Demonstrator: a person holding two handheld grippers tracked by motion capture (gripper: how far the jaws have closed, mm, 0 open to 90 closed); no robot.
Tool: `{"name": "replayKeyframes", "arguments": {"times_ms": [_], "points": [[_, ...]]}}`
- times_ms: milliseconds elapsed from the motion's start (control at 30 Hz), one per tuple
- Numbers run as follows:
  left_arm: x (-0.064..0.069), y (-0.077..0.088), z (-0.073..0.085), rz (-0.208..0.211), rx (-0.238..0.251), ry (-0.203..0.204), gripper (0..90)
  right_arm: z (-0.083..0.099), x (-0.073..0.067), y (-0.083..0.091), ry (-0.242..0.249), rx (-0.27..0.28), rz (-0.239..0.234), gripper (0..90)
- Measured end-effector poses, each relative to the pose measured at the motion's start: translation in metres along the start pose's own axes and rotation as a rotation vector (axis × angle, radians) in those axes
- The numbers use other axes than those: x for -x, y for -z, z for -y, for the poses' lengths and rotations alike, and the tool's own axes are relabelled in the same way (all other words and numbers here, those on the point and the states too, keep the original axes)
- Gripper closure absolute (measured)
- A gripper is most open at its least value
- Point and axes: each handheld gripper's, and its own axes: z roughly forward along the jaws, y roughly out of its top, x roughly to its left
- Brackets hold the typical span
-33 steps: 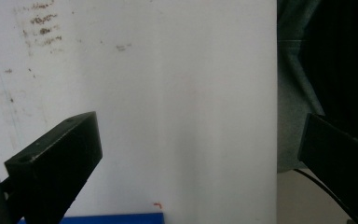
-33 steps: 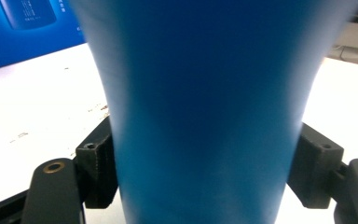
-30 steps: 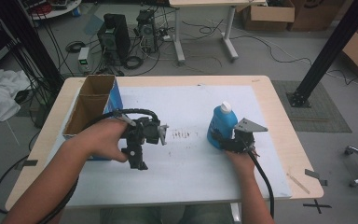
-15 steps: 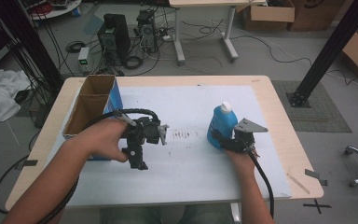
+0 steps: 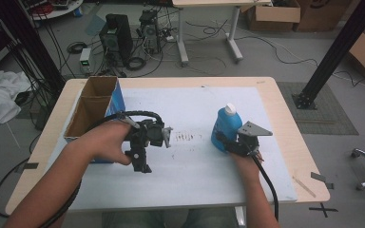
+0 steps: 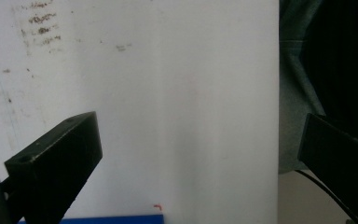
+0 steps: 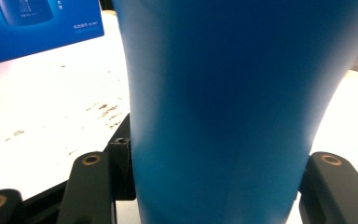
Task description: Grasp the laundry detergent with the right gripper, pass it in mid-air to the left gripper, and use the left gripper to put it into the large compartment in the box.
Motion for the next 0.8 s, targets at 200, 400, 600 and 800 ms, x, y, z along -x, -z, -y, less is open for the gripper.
{"name": "replayKeyframes", "arguments": {"times_ms": [200, 400, 600, 800], "points": [[-0.001, 0.0, -0.001, -0.001, 0.002, -0.004, 0.1, -0.004, -0.002, 0.001, 0.019, -0.023, 0.003, 44.4], [0.0, 0.005, -0.004, -0.008, 0.006, -0.009, 0.1, -0.013, 0.0, 0.01, 0.03, -0.009, -0.032, 44.6], [-0.002, 0.009, -0.003, -0.013, 0.003, -0.006, 0.1, -0.032, -0.001, 0.025, 0.058, 0.005, -0.078, 44.4], [-0.002, 0.013, -0.004, -0.02, -0.002, -0.003, 0.1, -0.049, -0.007, 0.035, 0.071, 0.004, -0.166, 43.9]]}}
